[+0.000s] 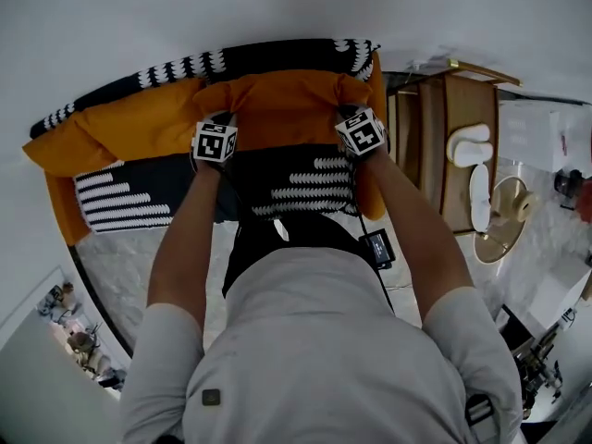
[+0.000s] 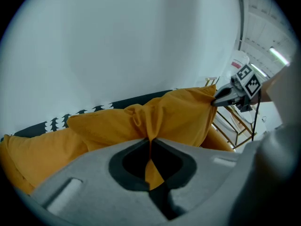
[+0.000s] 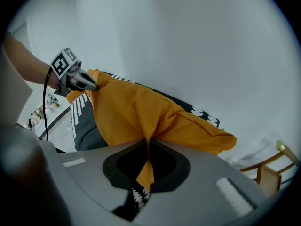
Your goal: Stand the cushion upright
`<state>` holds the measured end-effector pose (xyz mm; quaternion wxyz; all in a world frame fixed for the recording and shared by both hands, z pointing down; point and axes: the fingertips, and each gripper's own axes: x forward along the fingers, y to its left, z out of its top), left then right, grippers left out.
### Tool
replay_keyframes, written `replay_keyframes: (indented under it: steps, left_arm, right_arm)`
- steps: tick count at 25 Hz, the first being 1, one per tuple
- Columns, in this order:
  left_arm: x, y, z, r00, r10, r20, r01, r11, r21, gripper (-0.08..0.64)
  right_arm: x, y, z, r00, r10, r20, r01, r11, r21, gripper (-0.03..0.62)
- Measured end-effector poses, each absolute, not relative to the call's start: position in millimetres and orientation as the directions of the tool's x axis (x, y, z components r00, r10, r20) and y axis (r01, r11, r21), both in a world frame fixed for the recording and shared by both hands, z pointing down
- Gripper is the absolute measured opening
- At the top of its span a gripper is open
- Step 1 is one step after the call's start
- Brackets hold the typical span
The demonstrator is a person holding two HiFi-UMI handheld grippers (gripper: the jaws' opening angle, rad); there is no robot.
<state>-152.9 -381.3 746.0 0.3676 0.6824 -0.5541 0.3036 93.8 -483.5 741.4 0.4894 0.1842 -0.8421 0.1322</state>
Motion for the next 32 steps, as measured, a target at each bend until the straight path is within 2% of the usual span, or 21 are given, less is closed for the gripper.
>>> replay_keyframes:
  steps: [14, 22, 29, 32]
  left_arm:
    - [-174, -434, 769, 0.158, -0.536, 0.829, -0.987, -0.063, 0.147, 0.015]
    - [-169, -437, 785, 0.144, -0.521, 0.841, -0.989, -0.056, 0.134, 0.025]
    - [-177, -443, 791, 0.152, -0.522, 0.839, -0.986, -0.016, 0.168, 0.104]
    - [-177, -441, 785, 0.155, -0.543, 0.825, -0.984, -0.012, 0.177, 0.142]
  right_arm:
    - [66, -565, 766, -0.493, -0.163, 0.854, -0.428, 0.901, -0.076, 0.020]
    - [84, -559, 788, -0.479, -0.155, 0.864, -0.467, 0.878, -0.101, 0.031]
    - [89, -562, 790, -0.461, -0.153, 0.874, -0.487, 0.867, -0.105, 0.045]
    - [91, -568, 782, -0.459, -0.197, 0.866, -0.512, 0.856, -0.076, 0.106]
